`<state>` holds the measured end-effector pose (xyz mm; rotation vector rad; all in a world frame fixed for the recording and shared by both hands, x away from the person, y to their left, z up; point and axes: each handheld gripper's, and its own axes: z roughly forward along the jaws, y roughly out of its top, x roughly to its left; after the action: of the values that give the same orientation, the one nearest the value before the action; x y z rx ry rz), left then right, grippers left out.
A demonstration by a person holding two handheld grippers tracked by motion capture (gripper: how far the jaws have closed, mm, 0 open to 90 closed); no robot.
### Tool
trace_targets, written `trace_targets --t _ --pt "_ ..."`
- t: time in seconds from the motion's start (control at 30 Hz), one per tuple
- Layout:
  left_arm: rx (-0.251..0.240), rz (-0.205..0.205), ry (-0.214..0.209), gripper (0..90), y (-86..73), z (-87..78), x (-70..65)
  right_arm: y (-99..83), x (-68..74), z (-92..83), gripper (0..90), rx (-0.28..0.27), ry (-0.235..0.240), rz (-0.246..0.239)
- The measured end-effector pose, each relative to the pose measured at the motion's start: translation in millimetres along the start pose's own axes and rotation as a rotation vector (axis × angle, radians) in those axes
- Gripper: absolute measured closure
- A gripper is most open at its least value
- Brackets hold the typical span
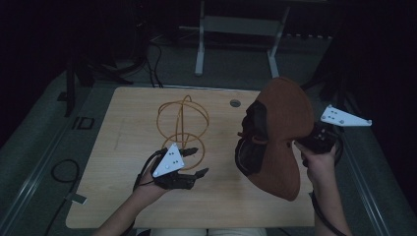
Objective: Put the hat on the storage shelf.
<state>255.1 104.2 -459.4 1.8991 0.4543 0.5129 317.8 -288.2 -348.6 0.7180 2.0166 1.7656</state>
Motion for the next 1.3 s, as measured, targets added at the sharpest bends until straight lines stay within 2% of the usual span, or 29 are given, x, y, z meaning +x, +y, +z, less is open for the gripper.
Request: trace_targets --t 0.17,0.27,0.33,0.4,0.5,0.57,0.63,0.67,0.7,0.73,0.77,0.83,0.97,1.03,1.1,1.13,1.3 --pt "0.041 -0.058 0.02 29.9 -32.9 -9.3 3.6 8.9 -9.5 13.3 87.8 0.012 -0.032 0.004" --pt "0.084 -0.104 0.044 24.4 -55.4 -13.8 6.7 13.2 -15.7 22.4 87.8 0.02 -0.037 0.012" --pt "0.131 -0.133 0.07 14.4 -70.1 -16.2 9.0 15.9 -19.2 29.9 87.7 0.032 -0.039 0.017" --pt "0.164 -0.158 0.089 11.7 -84.4 -20.1 11.1 17.7 -21.7 37.6 87.8 0.046 -0.04 0.018" --pt "0.227 -0.19 0.156 6.5 -103.5 -26.8 16.1 19.6 -24.6 49.0 87.7 0.066 -0.047 0.017" --pt "0.244 -0.23 0.198 4.8 -113.9 -34.3 22.0 20.6 -26.0 56.5 87.7 0.073 -0.047 0.016" --pt "0.257 -0.256 0.261 4.8 -122.6 -42.7 27.9 22.4 -27.4 64.5 87.7 0.081 -0.05 0.011" --pt "0.249 -0.265 0.294 4.8 -126.6 -47.1 30.1 23.8 -28.1 68.3 87.7 0.081 -0.048 0.015" --pt "0.249 -0.265 0.294 4.9 -126.6 -47.1 30.1 23.8 -28.1 68.3 87.7 0.081 -0.048 0.015" --pt "0.26 -0.273 0.332 4.9 -131.2 -51.9 32.8 25.9 -28.7 72.0 87.8 0.084 -0.047 0.016" --pt "0.257 -0.284 0.351 5.2 -134.7 -56.2 34.4 29.3 -28.8 76.2 87.7 0.082 -0.048 0.012" --pt "0.243 -0.316 0.373 5.2 -141.2 -63.6 37.6 35.9 -28.0 82.5 87.7 0.074 -0.05 0.004" --pt "0.214 -0.374 0.449 5.3 -151.8 -76.7 42.1 52.6 -24.8 95.4 87.7 0.068 -0.056 -0.022" --pt "0.195 -0.392 0.469 5.2 -154.9 -81.1 42.6 64.0 -20.8 105.7 87.7 0.069 -0.053 -0.038" --pt "0.186 -0.409 0.464 5.3 -156.7 -82.3 43.1 73.6 -15.4 117.3 87.7 0.07 -0.038 -0.053" --pt "0.187 -0.412 0.467 5.3 -157.4 -82.0 43.0 78.2 -11.6 124.0 87.7 0.076 -0.038 -0.062" --pt "0.185 -0.4 0.473 5.2 -158.2 -82.5 43.8 91.2 10.3 161.4 87.6 0.103 0.019 -0.091"
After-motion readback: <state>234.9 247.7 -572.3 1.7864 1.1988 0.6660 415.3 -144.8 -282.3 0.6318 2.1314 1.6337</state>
